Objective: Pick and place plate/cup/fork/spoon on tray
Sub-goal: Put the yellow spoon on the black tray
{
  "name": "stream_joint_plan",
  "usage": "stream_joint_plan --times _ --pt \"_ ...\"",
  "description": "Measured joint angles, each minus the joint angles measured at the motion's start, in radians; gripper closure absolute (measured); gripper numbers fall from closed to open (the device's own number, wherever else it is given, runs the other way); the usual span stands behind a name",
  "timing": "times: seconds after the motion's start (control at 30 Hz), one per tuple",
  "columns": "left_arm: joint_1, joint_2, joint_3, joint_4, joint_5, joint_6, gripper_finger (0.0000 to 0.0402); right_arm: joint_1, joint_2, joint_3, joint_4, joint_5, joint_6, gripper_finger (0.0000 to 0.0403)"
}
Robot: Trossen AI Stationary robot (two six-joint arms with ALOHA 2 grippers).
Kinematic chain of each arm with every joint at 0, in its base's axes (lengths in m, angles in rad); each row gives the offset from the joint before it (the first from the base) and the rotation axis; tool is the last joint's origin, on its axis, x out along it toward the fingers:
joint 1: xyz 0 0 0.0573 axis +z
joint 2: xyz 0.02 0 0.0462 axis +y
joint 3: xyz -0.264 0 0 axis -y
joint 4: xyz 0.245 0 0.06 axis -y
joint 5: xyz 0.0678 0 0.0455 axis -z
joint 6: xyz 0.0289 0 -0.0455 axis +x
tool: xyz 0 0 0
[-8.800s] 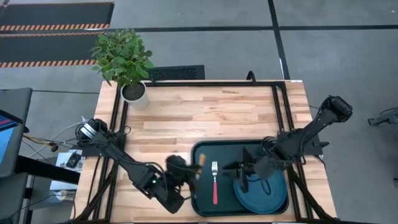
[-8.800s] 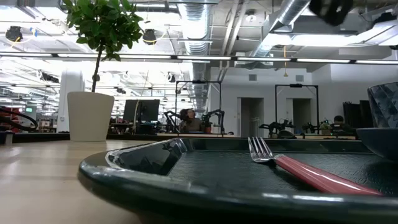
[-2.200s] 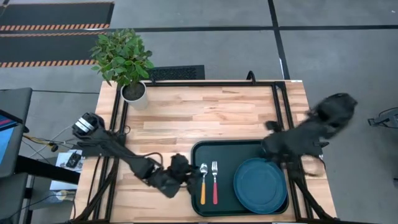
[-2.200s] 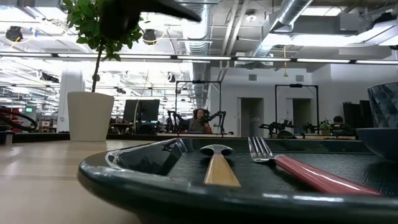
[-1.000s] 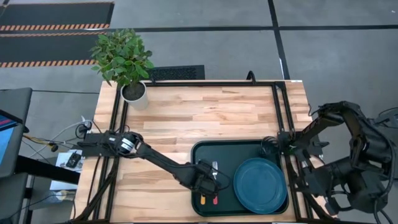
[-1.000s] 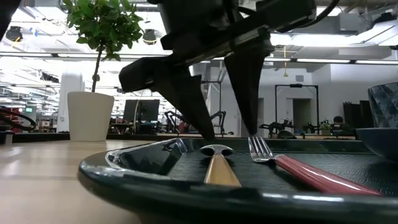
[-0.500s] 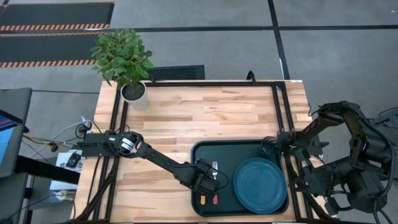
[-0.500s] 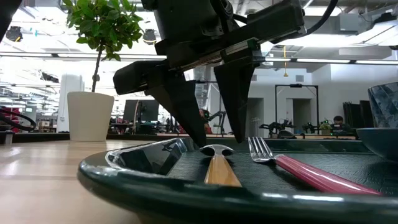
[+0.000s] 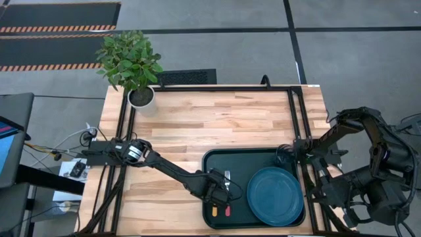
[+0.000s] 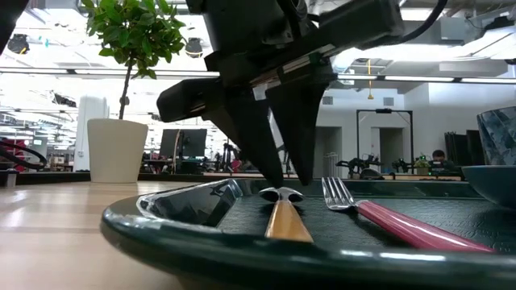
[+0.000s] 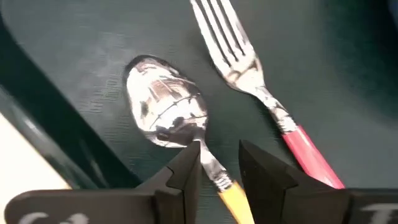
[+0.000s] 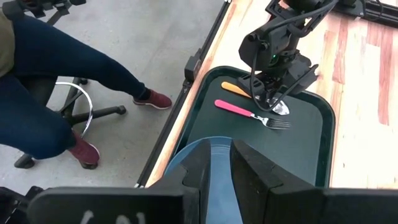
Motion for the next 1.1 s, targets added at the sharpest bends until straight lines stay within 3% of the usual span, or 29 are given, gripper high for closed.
stream_joint_plan --times 0.27,0.5,0.67,0.9,1.0,1.1 --pt "-0.001 0.000 0.000 0.068 0.009 0.029 0.0279 0.000 0.000 0.000 0.000 0.000 0.000 0.0316" --pt "-0.002 -0.001 0.000 0.197 0.053 0.089 0.0278 0.000 0.000 0.000 0.000 0.000 0.000 0.0316" --pt "0.000 -0.001 0.000 0.260 -0.014 0.068 0.0279 0.000 0.000 0.000 0.000 0.000 0.000 0.0316" --pt "-0.008 -0.002 0.000 0.241 0.005 0.063 0.0276 0.000 0.000 0.000 0.000 0.000 -0.002 0.0316" --pt "-0.020 -0.002 0.000 0.209 0.012 0.082 0.0256 0.000 0.000 0.000 0.000 0.000 -0.004 0.0316" --pt "-0.020 -0.002 0.026 0.076 0.023 0.079 0.0224 0.000 0.000 0.000 0.000 0.000 -0.004 0.0316"
